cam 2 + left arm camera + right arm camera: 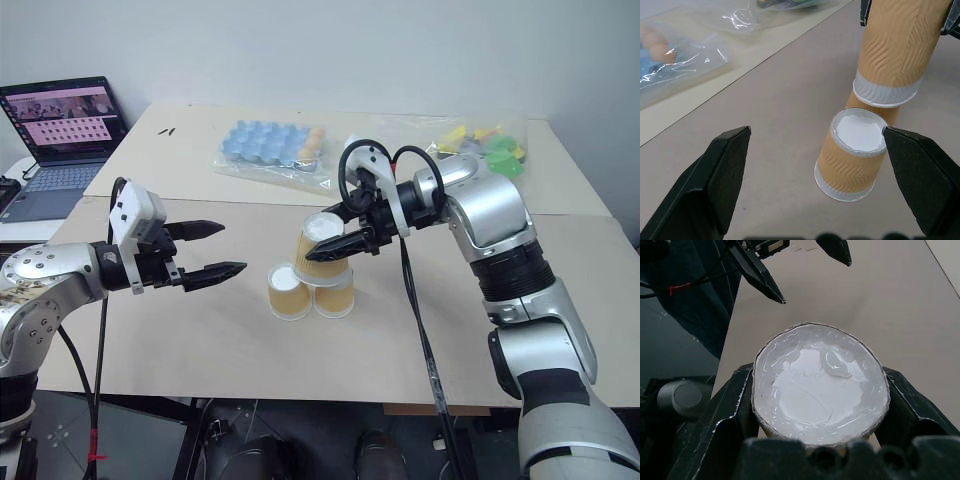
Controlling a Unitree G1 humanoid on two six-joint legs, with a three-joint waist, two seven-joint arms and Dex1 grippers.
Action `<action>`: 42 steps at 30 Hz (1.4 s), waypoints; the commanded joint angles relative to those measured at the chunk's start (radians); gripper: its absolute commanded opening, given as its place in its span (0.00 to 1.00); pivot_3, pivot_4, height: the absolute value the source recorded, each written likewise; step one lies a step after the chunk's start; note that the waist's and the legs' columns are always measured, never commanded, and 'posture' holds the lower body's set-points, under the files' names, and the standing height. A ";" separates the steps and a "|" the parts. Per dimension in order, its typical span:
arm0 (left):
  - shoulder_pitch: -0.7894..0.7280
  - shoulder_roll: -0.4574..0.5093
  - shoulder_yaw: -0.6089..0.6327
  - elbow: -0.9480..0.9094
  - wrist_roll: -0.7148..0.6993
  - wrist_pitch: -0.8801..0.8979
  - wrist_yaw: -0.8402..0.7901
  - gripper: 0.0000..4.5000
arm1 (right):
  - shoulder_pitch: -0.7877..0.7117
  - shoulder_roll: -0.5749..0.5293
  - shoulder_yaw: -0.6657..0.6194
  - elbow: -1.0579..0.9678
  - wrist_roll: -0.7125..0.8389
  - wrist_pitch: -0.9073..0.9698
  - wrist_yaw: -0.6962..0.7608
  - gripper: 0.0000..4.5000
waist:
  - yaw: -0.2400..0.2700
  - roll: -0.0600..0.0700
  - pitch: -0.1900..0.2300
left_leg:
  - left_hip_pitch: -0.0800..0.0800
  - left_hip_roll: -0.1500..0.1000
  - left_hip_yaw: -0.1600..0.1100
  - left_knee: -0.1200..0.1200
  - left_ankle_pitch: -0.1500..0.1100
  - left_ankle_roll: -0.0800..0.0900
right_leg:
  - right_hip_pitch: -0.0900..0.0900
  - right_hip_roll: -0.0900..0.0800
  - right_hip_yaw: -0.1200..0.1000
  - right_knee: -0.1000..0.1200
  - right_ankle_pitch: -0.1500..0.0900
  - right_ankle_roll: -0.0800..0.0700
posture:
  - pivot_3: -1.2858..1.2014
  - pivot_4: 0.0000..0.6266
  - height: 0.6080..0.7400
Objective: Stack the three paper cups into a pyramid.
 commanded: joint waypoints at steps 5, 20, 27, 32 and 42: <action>-0.021 0.009 0.022 -0.031 -0.011 -0.006 0.005 1.00 | -0.039 0.034 0.006 -0.043 -0.010 -0.015 0.008 0.62 | 0.000 0.000 0.000 | 0.000 0.000 0.000 0.000 0.000 0.000 | 0.000 0.000 0.000 0.000 0.000 0.000 | 0.52 0.24 0.94; -0.017 0.008 0.027 -0.042 -0.023 -0.002 0.021 1.00 | -0.051 0.065 0.016 0.015 -0.047 -0.056 0.004 0.62 | 0.000 0.000 0.000 | 0.000 0.000 0.000 0.000 0.000 0.000 | 0.000 0.000 0.000 0.000 0.000 0.000 | 0.52 0.24 0.94; -0.018 0.006 0.025 -0.041 -0.024 -0.006 0.025 1.00 | -0.071 0.068 0.013 0.065 -0.070 -0.089 0.007 0.62 | 0.000 0.000 0.000 | 0.000 0.000 0.000 0.000 0.000 0.000 | 0.000 0.000 0.000 0.000 0.000 0.000 | 0.52 0.24 0.94; -0.022 0.007 0.026 -0.039 -0.025 -0.005 0.027 1.00 | -0.066 0.071 0.018 0.078 -0.081 -0.103 0.010 0.62 | 0.000 0.000 0.000 | 0.000 0.000 0.000 0.000 0.000 0.000 | 0.000 0.000 0.000 0.000 0.000 0.000 | 0.52 0.24 0.94; -0.020 0.005 0.023 -0.032 -0.021 -0.009 0.029 1.00 | -0.075 0.069 -0.020 0.060 -0.064 -0.098 0.007 0.99 | 0.000 0.000 0.000 | 0.000 0.000 0.000 0.000 0.000 0.000 | 0.000 0.000 0.000 0.000 0.000 0.000 | 0.52 0.24 0.94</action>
